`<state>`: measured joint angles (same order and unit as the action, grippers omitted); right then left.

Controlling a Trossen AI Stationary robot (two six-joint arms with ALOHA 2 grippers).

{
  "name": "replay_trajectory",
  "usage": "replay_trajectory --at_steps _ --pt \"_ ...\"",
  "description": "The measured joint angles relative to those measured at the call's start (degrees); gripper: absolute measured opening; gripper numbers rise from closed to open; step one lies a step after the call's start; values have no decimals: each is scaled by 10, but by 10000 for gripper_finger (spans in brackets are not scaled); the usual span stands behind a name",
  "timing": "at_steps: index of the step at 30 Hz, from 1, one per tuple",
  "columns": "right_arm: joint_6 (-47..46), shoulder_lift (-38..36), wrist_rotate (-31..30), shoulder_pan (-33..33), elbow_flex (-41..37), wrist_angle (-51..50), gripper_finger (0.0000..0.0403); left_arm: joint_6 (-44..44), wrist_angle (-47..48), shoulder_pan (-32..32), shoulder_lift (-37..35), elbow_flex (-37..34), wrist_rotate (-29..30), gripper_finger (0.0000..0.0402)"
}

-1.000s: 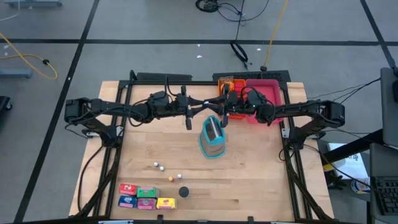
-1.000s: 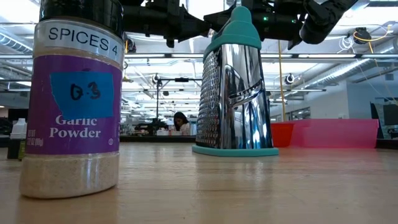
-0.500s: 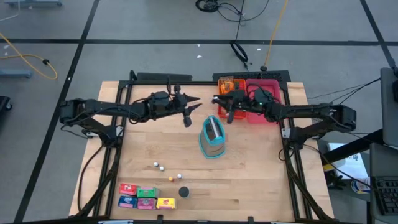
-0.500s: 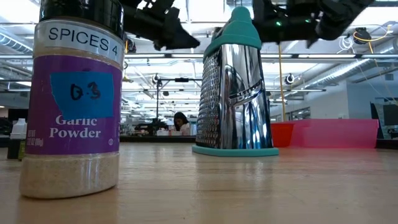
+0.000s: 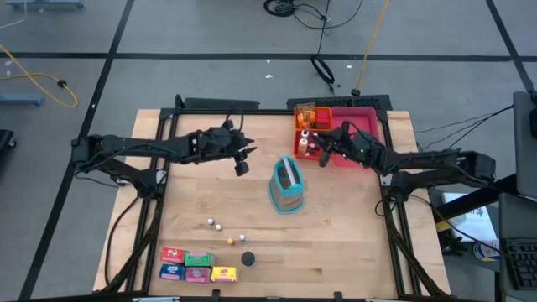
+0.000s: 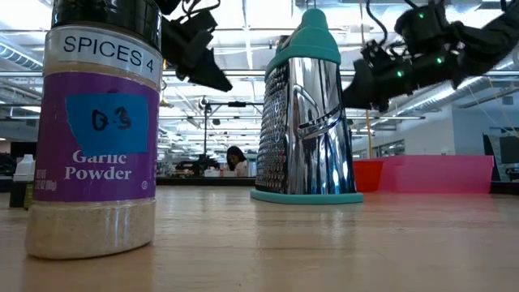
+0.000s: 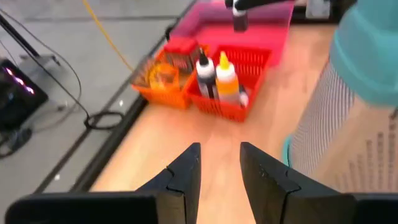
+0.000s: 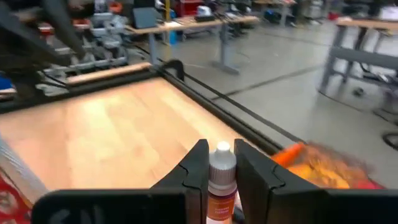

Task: Pick & Place Kitchen Items
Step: Put the small orange food coloring bottle into the red bin

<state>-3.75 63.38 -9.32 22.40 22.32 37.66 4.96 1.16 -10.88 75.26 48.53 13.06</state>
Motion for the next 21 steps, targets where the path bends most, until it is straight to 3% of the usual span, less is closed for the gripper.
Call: replay_trajectory --at_steps 12,16,21 --pt "-65 3 -32 1 -128 109 43 -11 16 21 0 0 0 113" --pt "-76 6 -77 -4 -147 114 43 -11 11 21 0 0 0 113" --pt "-76 23 -83 -4 -149 118 43 -10 -7 20 0 0 0 113"
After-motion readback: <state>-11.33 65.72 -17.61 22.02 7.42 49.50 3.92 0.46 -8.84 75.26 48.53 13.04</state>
